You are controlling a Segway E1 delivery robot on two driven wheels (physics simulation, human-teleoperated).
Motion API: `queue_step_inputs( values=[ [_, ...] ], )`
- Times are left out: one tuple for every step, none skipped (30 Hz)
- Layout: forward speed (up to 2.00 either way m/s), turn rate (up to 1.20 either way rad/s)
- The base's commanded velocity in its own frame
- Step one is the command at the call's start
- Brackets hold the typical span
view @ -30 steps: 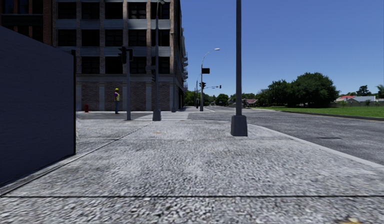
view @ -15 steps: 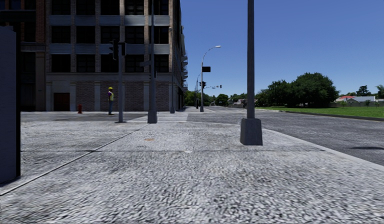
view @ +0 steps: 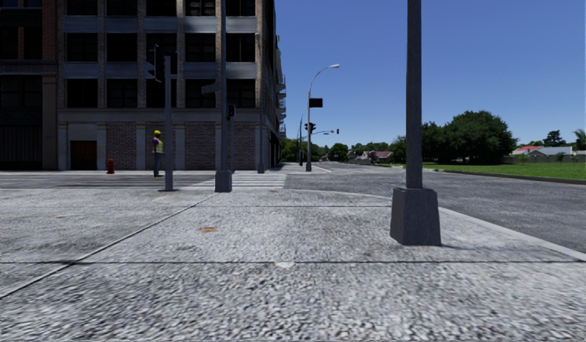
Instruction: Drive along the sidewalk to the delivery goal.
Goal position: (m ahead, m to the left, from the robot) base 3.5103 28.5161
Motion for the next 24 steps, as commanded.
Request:
queue_step_inputs(
  values=[
    [2.0,0.0],
    [2.0,0.0],
    [2.0,0.0],
    [2.0,0.0],
    [2.0,0.0],
    [2.0,0.0],
    [2.0,0.0],
    [2.0,0.0],
    [2.0,0.0],
    [2.0,0.0],
    [2.0,0.0],
    [2.0,0.0],
    [2.0,0.0],
    [2.0,0.0],
    [2.0,0.0],
    [2.0,0.0],
    [2.0,0.0],
    [2.0,0.0],
    [2.0,0.0],
    [2.0,0.0],
    [2.0,0.0],
    [2.0,0.0],
    [2.0,0.0],
    [2.0,0.0]
  ],
)
